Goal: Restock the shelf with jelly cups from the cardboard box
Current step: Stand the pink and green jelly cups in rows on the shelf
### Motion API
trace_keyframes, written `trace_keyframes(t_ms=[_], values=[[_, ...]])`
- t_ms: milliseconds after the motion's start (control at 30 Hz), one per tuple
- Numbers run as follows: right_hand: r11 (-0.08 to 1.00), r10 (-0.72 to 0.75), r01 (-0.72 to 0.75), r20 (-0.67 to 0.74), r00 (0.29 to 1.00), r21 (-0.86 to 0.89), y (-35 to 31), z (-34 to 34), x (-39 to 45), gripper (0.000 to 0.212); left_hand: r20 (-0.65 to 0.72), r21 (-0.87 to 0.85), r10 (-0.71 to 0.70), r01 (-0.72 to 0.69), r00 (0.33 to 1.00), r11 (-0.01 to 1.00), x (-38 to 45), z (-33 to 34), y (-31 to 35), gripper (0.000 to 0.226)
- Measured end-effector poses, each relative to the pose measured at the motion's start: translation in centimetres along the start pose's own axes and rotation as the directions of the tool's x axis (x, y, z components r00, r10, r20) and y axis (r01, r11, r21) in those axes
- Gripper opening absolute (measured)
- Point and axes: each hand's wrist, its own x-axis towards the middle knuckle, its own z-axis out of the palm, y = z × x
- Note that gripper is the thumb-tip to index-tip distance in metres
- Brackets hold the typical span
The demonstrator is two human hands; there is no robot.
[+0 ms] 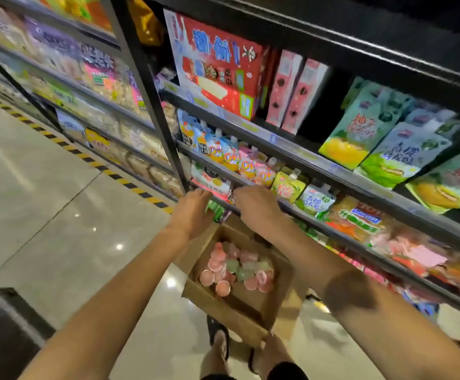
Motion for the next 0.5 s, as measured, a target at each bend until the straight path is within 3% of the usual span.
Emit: trace_keyframes(t_ms=[133, 300, 400, 500], values=[[0.997, 0.023, -0.030, 0.095, 0.995, 0.072, 1.9, 6.0, 0.6, 0.048, 0.100, -0.064, -0.062, 0.068, 0.993, 0.996, 1.0, 6.9, -0.7, 0.037], [0.993, 0.008, -0.037, 0.251, 0.968, 0.111, 4.5, 14.9, 0.5, 0.035, 0.240, -0.067, -0.127, 0.147, 0.962, 0.987, 0.9, 16.2, -2.4, 0.049], [0.983, 0.039, -0.083, 0.259, 0.965, 0.162, 5.8, 21.1, 0.1, 0.034, 0.327, -0.132, -0.171, 0.224, 0.929, 0.966, 0.6, 22.3, -3.6, 0.033], [0.947, 0.096, -0.172, 0.272, 0.958, 0.273, 7.0, 27.3, -1.3, 0.041, 0.364, -0.256, -0.245, 0.349, 0.899, 0.901, -1.0, 30.3, -4.7, 0.056]])
